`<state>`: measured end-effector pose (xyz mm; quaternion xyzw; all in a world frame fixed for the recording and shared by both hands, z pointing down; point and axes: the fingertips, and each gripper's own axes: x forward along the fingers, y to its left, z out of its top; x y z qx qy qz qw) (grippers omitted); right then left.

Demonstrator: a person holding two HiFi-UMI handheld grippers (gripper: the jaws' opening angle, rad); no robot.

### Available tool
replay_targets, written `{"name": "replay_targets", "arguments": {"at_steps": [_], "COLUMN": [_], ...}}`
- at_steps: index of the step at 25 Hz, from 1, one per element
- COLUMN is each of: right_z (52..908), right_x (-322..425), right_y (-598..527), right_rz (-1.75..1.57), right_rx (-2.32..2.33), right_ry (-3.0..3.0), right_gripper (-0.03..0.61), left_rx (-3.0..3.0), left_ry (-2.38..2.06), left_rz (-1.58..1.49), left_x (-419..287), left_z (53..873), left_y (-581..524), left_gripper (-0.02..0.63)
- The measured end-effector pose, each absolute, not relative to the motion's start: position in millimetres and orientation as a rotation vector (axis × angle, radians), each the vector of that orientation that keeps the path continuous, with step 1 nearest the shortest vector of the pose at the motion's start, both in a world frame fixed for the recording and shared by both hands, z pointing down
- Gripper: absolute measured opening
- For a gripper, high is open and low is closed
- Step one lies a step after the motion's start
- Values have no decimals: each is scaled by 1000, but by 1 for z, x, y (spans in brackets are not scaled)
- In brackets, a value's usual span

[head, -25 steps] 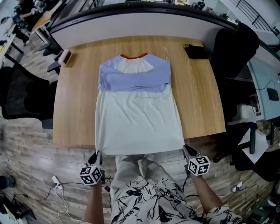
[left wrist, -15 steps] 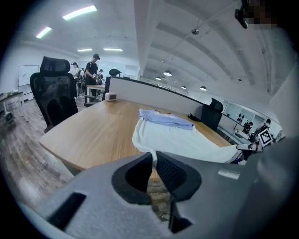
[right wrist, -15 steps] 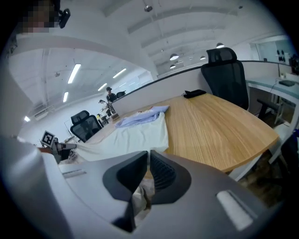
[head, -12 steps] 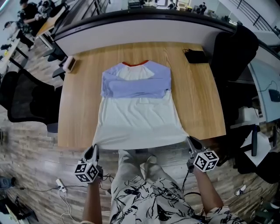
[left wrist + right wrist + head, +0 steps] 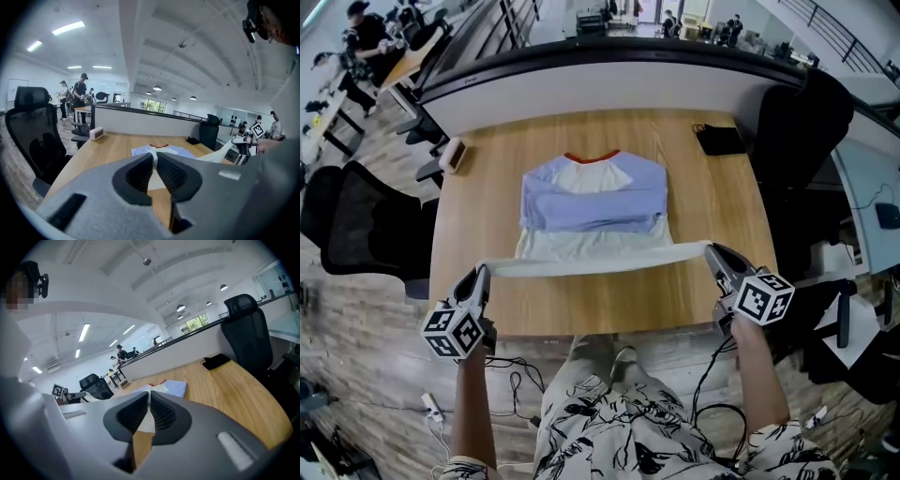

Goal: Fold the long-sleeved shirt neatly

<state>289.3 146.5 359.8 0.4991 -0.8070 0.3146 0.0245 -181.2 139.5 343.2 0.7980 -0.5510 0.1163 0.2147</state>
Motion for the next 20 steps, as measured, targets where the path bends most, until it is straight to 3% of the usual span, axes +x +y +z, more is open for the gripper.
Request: {"name": "replay_targets", "arguments": {"at_steps": [10, 20], "right_z": [308, 348], "right_x": [288, 297], "right_y": [36, -79], "right_rz": [905, 971], "right_rx": [1584, 1607], "right_ry": [-2495, -2378], "right_gripper": [26, 28], "left_rx": [2271, 2196], "left_ry": [-1454, -1309], "left_rz": [359, 402], "left_x": [-175, -165], "left_z": [302, 359], "left_y": [12, -116], "left_gripper": [35, 35]}}
